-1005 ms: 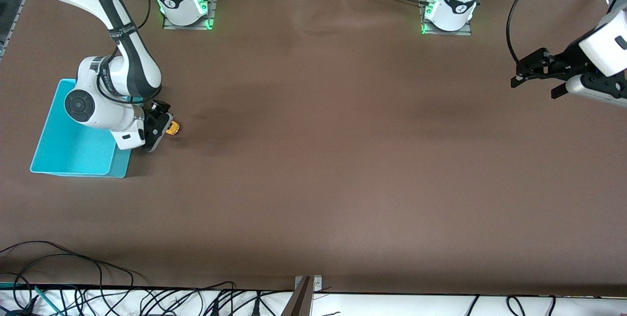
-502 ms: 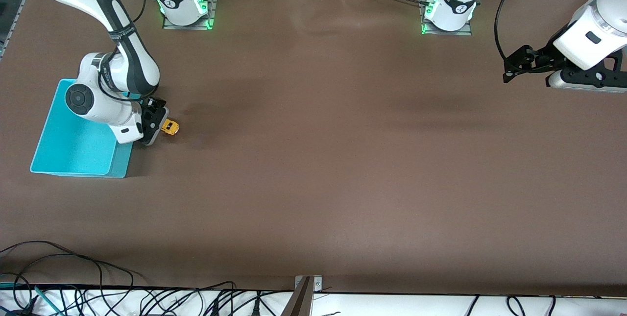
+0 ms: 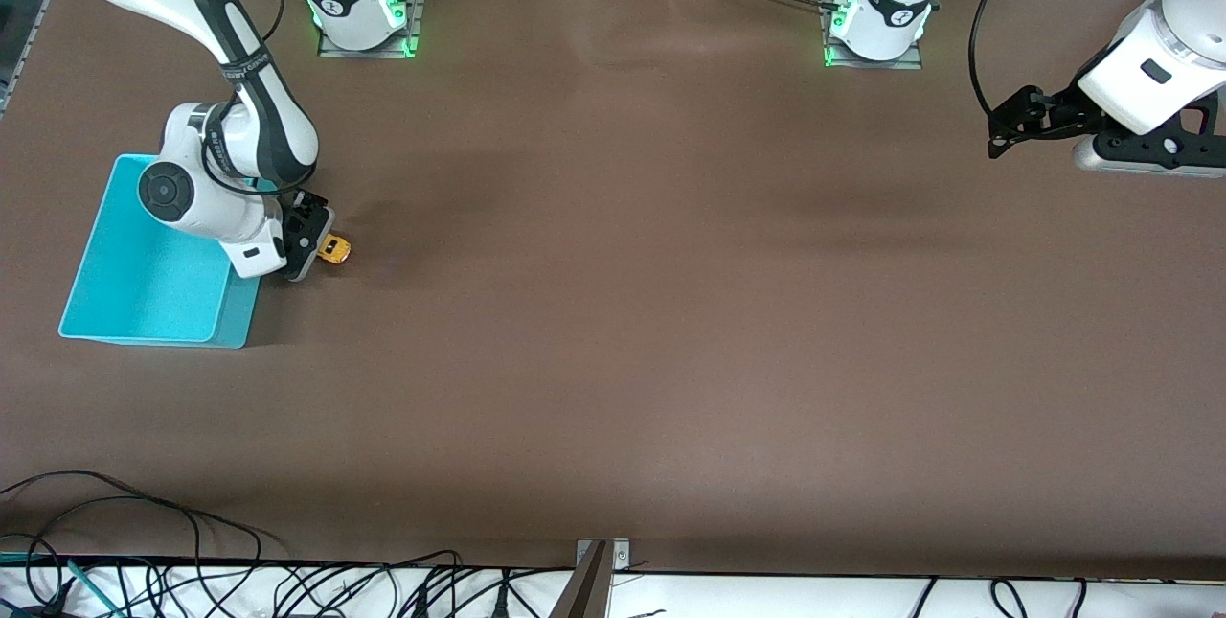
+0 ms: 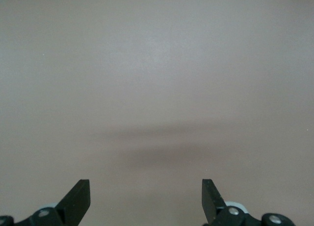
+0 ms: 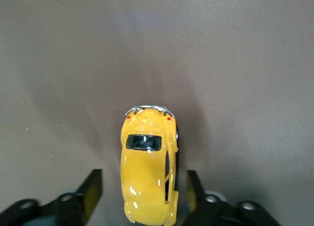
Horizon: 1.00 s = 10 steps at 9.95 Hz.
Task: Wind up and store yellow beetle car
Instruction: 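Grasp the yellow car with the right gripper and lift it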
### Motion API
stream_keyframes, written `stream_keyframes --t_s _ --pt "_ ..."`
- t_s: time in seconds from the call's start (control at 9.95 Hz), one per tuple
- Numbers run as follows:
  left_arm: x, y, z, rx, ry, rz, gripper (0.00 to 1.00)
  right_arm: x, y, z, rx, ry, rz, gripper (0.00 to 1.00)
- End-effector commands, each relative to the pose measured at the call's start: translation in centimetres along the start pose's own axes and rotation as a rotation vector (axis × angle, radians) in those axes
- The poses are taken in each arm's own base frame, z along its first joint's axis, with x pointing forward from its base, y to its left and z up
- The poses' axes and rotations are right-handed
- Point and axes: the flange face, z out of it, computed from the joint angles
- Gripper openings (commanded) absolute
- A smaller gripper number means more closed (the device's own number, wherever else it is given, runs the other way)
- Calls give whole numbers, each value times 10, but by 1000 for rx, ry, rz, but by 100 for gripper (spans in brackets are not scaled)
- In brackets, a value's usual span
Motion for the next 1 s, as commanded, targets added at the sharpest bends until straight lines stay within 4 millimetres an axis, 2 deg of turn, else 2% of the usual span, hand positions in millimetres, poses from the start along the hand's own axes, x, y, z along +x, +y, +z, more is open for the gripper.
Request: stream_keyframes --t_s 0.0,0.1,0.2,0.4,0.6,0.7,0.9 --pt "-3 -5 -7 -13 -4 -23 100 4 -5 -2 -21 -7 -37 0" --pt "-3 -4 -7 -18 -4 -22 100 4 -4 -6 -28 -4 -34 0" --pt "-3 -4 -7 -19 -4 -22 100 6 -1 -18 -46 5 -32 0" --pt "-4 -3 -6 -19 -6 -21 100 29 13 -82 -32 4 -7 0" --pt "-6 -2 -5 -20 -26 -19 100 31 32 -144 1 -10 22 0" --pt "-6 -3 -4 -20 -29 -21 100 14 42 -167 -13 -7 49 0" --pt "-6 -3 -4 -19 -30 -21 100 -45 57 -184 -43 -9 121 0"
